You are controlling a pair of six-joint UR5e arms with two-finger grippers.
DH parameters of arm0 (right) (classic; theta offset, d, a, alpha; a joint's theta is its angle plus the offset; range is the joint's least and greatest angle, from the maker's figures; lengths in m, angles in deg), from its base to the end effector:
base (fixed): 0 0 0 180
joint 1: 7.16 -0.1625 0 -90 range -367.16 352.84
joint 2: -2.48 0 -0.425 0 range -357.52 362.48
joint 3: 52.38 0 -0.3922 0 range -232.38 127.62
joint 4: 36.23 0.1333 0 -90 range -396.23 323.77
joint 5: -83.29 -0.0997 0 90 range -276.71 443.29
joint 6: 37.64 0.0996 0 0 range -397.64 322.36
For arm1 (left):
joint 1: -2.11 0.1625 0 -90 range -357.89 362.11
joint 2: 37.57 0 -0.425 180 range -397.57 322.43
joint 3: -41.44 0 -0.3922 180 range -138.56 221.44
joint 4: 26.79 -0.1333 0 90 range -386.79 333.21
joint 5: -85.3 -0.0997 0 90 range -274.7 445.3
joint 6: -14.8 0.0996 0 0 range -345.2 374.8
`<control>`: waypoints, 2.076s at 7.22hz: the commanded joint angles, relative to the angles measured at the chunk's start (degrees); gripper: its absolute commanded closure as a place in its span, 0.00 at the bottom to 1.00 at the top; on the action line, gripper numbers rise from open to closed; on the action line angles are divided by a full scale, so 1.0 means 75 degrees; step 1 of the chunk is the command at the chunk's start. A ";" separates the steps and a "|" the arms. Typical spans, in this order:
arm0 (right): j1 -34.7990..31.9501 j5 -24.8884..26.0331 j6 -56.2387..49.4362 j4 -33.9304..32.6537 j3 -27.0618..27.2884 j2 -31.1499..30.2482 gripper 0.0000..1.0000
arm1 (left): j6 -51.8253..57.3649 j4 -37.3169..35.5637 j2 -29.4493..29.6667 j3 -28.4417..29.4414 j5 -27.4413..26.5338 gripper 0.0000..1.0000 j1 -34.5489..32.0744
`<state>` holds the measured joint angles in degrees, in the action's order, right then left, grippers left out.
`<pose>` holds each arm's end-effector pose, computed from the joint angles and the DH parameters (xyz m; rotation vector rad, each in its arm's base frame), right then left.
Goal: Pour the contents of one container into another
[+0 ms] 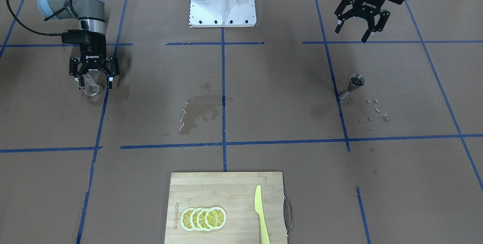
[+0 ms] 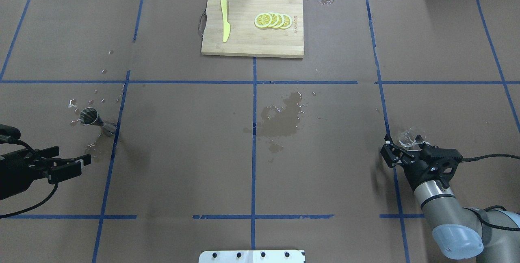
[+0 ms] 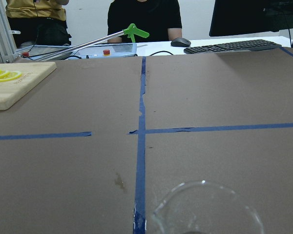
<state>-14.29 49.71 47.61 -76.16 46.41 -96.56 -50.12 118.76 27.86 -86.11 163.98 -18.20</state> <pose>-0.4016 -0.2682 0.5433 0.9989 -0.6980 0.4634 0.2591 -0.2589 0.4039 0.6195 1.0322 -0.0452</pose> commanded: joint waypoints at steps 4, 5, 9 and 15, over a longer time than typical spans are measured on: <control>0.0002 -0.0023 -0.0011 0.0038 0.0011 -0.0060 0.00 | 0.0007 0.0000 0.0019 -0.0008 0.0009 0.00 -0.0011; 0.0002 -0.0012 -0.0011 0.0061 0.0057 -0.0246 0.00 | 0.0007 0.0000 0.0031 -0.0020 0.0009 0.00 -0.0011; 0.1064 0.0408 -0.0046 0.0694 0.0805 -0.0635 0.00 | 0.0053 -0.0105 -0.0004 -0.0429 0.1014 0.00 -0.0339; 0.2111 0.0273 -0.0163 -0.0227 0.3451 -0.2763 0.00 | 0.1512 -0.2384 0.0697 -0.1179 0.3640 0.00 -0.2619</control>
<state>1.45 53.89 46.65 -74.28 67.07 -113.08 -44.27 105.97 31.24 -93.94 188.38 -32.99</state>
